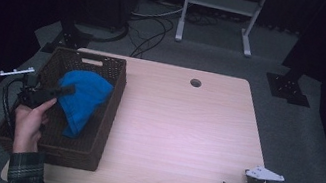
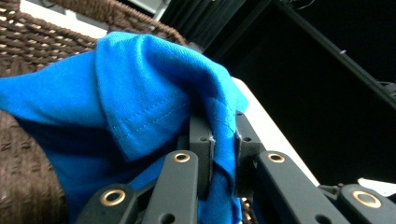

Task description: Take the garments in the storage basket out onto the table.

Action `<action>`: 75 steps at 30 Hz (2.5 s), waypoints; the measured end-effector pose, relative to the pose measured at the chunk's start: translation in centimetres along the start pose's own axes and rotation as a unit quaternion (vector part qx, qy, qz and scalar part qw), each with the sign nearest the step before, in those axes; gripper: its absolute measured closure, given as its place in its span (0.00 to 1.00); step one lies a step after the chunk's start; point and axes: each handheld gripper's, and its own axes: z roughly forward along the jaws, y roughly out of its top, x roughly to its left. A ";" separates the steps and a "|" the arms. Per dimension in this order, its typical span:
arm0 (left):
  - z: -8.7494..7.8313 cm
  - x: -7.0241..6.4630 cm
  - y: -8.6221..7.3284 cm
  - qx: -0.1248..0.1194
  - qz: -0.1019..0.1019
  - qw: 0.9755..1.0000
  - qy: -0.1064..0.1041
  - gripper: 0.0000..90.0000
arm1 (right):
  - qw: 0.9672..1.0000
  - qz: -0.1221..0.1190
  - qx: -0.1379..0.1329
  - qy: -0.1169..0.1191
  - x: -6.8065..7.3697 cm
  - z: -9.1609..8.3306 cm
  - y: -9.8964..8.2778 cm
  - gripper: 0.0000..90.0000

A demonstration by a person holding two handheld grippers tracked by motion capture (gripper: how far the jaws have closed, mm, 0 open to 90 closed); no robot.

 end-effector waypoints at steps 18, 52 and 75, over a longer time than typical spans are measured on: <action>0.3 -1.3 0.2 -0.045 -0.007 0.995 -0.087 0.92 | 1.000 0.000 0.000 0.000 0.0 0.0 0.0 0.00; 4.5 -9.5 0.9 -0.061 0.047 0.988 -0.137 0.92 | 1.000 0.004 0.000 -0.004 0.0 0.0 0.0 0.00; 10.8 -14.0 -0.7 -0.033 0.084 0.982 -0.169 0.92 | 1.000 0.007 -0.001 -0.004 -0.1 0.0 0.0 0.00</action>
